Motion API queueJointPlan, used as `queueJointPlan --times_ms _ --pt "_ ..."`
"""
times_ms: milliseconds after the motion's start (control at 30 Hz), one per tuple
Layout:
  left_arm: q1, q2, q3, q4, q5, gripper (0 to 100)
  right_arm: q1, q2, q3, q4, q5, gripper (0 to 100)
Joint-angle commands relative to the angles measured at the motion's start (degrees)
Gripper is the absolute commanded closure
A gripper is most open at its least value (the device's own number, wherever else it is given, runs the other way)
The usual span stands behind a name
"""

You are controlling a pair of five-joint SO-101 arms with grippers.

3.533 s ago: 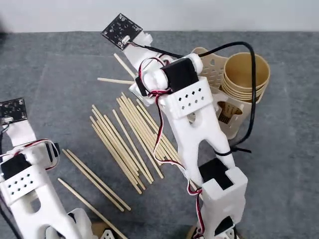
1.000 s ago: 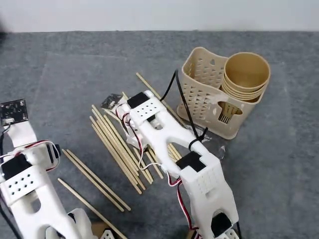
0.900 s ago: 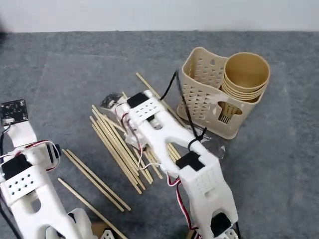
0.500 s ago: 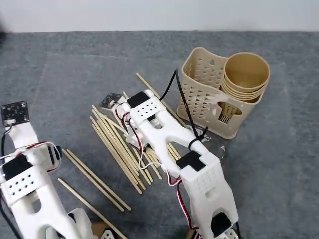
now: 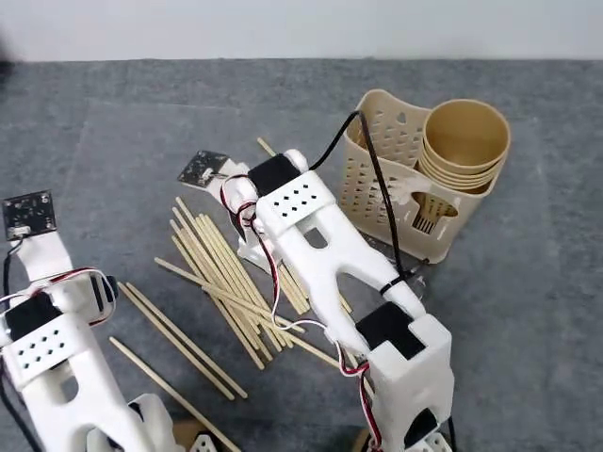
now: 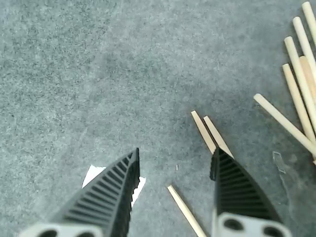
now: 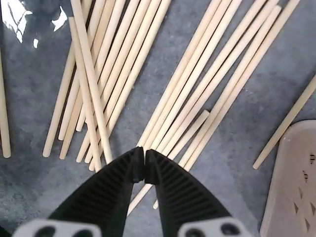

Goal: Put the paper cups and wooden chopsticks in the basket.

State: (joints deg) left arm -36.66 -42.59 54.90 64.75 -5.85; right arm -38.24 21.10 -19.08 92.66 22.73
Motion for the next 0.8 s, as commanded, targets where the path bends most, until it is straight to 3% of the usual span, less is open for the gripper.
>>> queueJointPlan --times_ms 0,400,767 --pt "-0.09 0.09 -0.4 -0.97 -0.35 77 -0.04 1.1 -1.58 0.04 -0.79 88.4" --pt "-0.09 0.09 -0.4 -1.05 -0.35 77 8.22 10.51 -1.93 -17.98 -3.08 86.2" --pt "-0.09 0.09 -0.31 -1.05 -0.35 77 10.07 14.29 -2.02 -21.67 -2.81 86.2"
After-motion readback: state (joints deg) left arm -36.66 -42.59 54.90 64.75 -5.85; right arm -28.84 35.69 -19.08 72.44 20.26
